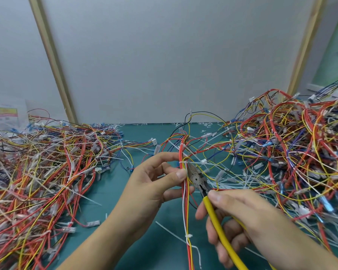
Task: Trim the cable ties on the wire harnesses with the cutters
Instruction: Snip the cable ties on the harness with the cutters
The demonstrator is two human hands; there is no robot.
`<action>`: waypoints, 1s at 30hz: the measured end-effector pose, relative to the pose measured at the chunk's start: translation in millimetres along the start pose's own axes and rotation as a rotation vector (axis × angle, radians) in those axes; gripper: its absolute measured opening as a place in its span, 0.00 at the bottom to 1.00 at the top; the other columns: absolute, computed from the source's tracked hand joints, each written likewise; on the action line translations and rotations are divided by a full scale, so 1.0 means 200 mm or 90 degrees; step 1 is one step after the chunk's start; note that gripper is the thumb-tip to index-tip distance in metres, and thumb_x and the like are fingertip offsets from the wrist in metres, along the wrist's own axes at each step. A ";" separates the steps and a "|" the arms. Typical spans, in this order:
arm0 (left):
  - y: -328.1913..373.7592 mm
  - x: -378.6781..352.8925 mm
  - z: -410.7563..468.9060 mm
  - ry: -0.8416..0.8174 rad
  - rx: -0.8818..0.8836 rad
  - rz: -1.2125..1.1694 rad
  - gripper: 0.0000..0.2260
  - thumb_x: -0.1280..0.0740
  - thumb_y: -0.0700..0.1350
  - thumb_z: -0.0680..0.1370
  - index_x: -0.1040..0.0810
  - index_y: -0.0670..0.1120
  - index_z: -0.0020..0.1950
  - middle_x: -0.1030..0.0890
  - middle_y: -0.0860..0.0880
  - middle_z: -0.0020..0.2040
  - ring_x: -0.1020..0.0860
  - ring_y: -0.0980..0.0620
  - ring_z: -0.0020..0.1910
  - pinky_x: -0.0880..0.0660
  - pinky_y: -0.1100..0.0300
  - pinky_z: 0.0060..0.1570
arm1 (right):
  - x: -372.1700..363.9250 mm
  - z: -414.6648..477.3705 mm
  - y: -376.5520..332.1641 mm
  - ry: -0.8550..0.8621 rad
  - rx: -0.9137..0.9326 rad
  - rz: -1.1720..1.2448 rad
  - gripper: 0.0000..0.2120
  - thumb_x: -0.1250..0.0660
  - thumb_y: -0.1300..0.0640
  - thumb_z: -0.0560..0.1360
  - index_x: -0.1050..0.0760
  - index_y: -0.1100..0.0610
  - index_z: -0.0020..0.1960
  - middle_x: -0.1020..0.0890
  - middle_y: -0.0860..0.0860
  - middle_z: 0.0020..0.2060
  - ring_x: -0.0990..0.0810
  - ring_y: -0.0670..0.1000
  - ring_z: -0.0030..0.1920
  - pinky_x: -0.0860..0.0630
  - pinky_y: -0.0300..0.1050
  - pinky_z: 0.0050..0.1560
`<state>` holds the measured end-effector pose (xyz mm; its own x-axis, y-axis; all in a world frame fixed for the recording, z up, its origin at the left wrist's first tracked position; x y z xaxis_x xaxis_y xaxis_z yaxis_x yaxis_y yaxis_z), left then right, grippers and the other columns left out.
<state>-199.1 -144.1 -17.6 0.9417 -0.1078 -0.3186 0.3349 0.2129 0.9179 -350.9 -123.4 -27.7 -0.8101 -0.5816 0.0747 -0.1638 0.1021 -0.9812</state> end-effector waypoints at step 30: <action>-0.01 0.01 0.00 0.002 0.000 0.041 0.09 0.27 0.38 0.70 0.15 0.47 0.48 0.24 0.48 0.35 0.19 0.49 0.38 0.18 0.55 0.42 | 0.03 0.00 -0.01 0.038 0.017 0.016 0.23 0.33 0.38 0.75 0.20 0.59 0.41 0.24 0.57 0.30 0.26 0.54 0.24 0.26 0.44 0.25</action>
<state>-197.3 -145.0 -20.1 0.9612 -0.0909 -0.2603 0.2743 0.2186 0.9365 -356.4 -127.3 -24.9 -0.8458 -0.5301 0.0601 -0.1288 0.0936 -0.9872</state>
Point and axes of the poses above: each hand's wrist, its own z-axis towards the middle knuckle, its own x-axis out of the back of the hand, y = z × x, the point moved 7 cm from there along z, towards the middle knuckle
